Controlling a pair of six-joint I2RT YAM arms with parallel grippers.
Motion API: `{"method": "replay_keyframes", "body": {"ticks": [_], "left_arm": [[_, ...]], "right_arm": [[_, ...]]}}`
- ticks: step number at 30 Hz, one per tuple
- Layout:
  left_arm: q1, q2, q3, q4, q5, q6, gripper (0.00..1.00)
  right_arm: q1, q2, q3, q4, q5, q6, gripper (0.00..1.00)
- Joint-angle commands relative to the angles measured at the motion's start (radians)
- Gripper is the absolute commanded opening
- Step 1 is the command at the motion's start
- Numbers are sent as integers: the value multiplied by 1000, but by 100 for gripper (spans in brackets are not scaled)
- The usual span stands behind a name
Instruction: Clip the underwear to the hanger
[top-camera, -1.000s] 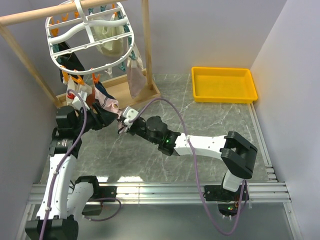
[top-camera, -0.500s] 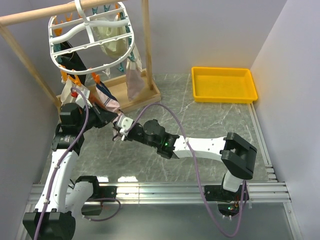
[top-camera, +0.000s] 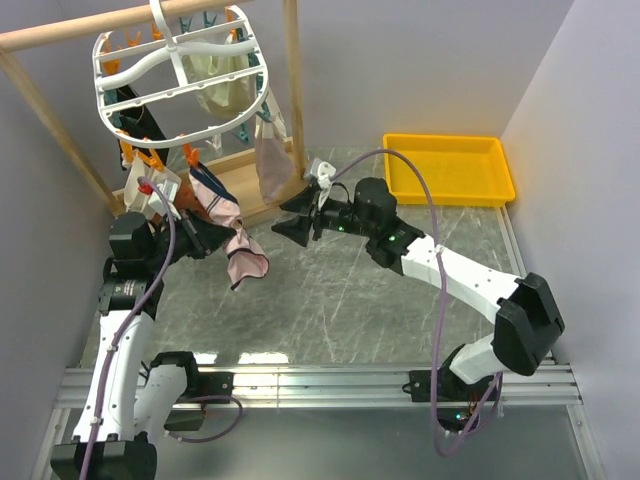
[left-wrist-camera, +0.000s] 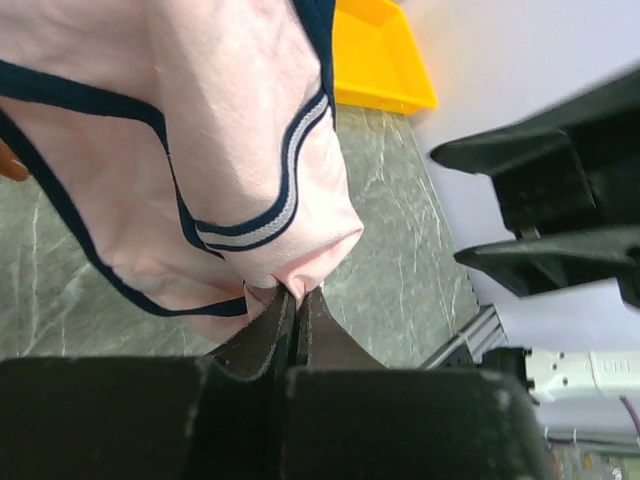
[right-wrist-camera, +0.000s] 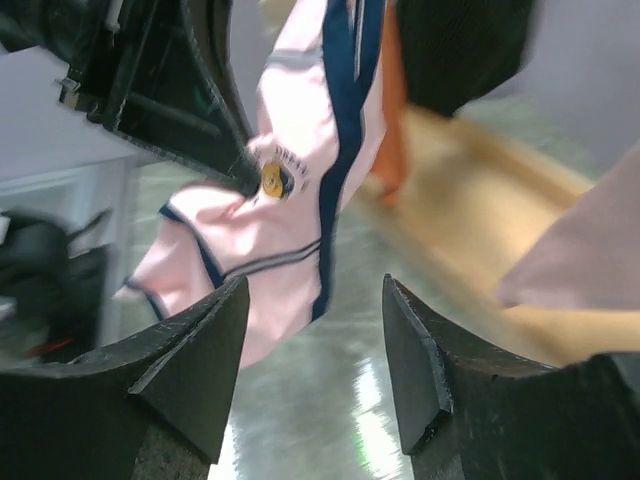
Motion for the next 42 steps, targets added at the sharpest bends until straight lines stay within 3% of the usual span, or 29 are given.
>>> {"method": "replay_keyframes", "body": {"ticks": [1, 7, 15, 20, 25, 35, 42], "left_arm": [[15, -18, -6, 36, 119, 67, 0], [38, -45, -13, 53, 271, 161, 0], [49, -126, -55, 159, 475, 202, 0], [49, -148, -50, 104, 513, 317, 0], [52, -127, -44, 94, 521, 337, 0], [52, -123, -33, 110, 516, 326, 0], [52, -123, -35, 113, 506, 320, 0]], "right_arm": [[-50, 45, 35, -60, -275, 168, 63], [-76, 168, 103, 37, -436, 429, 63], [-75, 260, 109, 287, -456, 746, 63], [-81, 311, 115, 431, -490, 923, 64], [-81, 354, 141, 463, -487, 995, 65], [-81, 388, 130, 358, -476, 997, 82], [-75, 381, 72, 441, -508, 1089, 84]]}}
